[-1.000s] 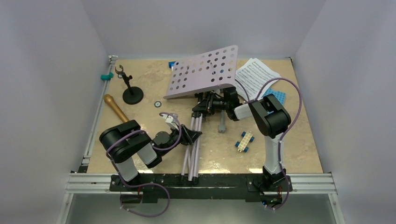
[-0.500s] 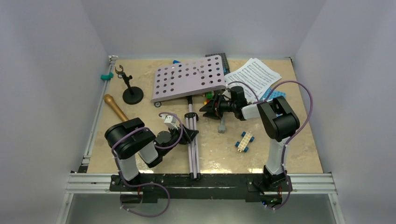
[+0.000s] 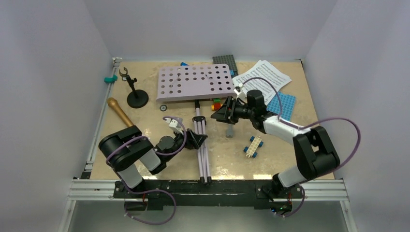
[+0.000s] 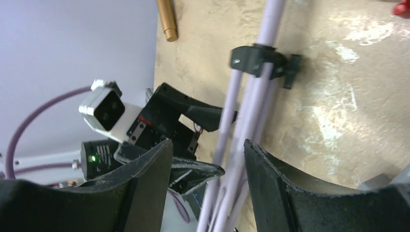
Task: Pack up the instrument practice props
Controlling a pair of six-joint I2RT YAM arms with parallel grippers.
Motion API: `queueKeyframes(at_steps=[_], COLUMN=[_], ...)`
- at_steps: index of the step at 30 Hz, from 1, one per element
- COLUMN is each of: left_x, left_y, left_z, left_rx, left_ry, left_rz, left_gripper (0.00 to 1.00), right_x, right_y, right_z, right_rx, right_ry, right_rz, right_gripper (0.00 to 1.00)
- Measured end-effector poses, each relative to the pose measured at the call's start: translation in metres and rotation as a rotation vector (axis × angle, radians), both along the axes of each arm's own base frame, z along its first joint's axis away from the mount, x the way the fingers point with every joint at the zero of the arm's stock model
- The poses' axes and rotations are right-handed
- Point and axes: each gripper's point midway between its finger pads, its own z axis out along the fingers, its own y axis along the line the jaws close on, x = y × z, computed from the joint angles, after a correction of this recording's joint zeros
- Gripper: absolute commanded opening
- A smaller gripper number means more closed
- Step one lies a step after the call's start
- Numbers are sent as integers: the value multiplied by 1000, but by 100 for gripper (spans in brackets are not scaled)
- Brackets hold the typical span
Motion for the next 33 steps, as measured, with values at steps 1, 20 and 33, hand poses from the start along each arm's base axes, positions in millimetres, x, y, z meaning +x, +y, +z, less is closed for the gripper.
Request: queueKeyframes(at_steps=[1, 20, 33], left_x=[0, -18, -27], left_y=[0, 40, 47], left_z=[5, 107, 56], left_rx=[-10, -129, 179], left_ry=[-13, -200, 55], left_rz=[-2, 72, 50], left_gripper=[82, 88, 84], right_x=[-3, -92, -114], right_y=[-1, -11, 16], right_z=[7, 17, -54], right_rx=[-6, -255, -429], right_ry=[-33, -468, -351], right_rz=[4, 161, 315], right_gripper=[61, 61, 63])
